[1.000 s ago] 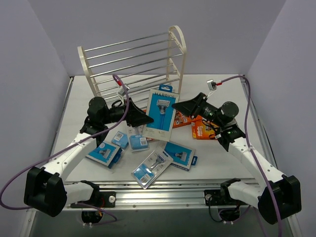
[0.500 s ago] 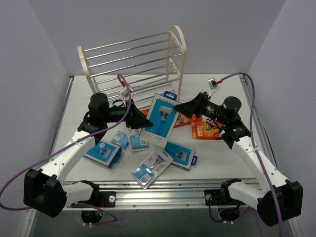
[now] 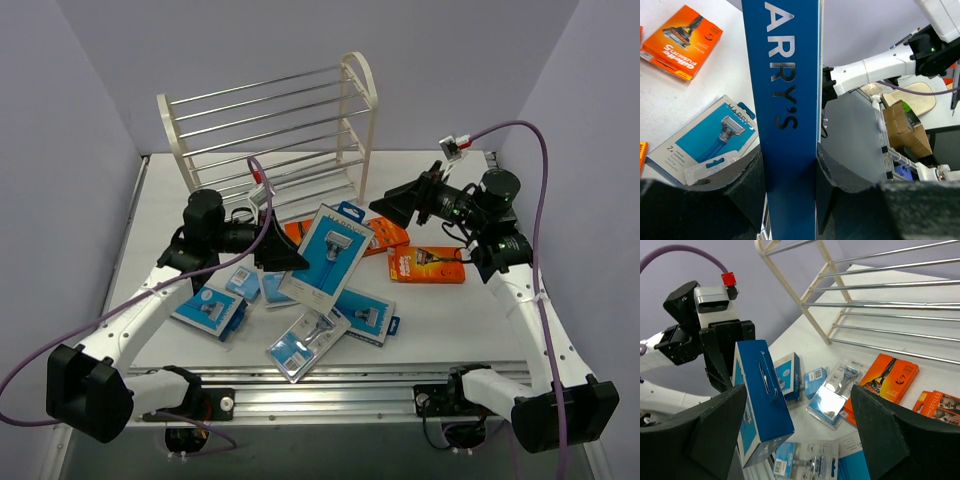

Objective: Place and organize the shaving razors onto the shelf
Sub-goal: Pass the shaving razor from the right arm to the left, then pass the shaving razor from the left arm to the right

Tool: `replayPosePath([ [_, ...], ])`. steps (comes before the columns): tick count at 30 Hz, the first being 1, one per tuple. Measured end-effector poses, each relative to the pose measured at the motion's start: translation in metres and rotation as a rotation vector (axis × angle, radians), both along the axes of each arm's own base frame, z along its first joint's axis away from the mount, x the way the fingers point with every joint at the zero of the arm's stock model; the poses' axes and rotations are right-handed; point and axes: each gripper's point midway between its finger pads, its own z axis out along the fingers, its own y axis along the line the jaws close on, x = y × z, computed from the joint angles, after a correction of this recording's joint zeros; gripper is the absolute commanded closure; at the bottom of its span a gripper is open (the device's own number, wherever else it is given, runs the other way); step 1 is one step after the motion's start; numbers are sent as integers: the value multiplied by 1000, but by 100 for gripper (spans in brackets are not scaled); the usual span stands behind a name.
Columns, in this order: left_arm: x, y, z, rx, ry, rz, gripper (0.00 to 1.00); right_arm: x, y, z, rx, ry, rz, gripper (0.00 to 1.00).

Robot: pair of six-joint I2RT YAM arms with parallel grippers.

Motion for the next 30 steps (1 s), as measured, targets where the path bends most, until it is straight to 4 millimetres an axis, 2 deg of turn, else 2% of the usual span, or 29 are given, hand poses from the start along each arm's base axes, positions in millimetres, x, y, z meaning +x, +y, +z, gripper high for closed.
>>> replayPosePath([
  [10,-19,-12,-10,48,5,-80,98,-5,12,2,-76,-7,138,22],
  [14,-25,-14,-14,70,12,-95,98,-14,28,-6,-144,-1,214,24],
  [18,-26,-14,-17,87,12,-95,98,-34,46,-23,-198,30,307,30],
  [23,-25,-13,-19,103,5,-89,98,-42,47,-35,-226,61,335,35],
  [30,-25,-13,-21,119,-11,-88,98,-55,52,-42,-243,71,387,45],
])
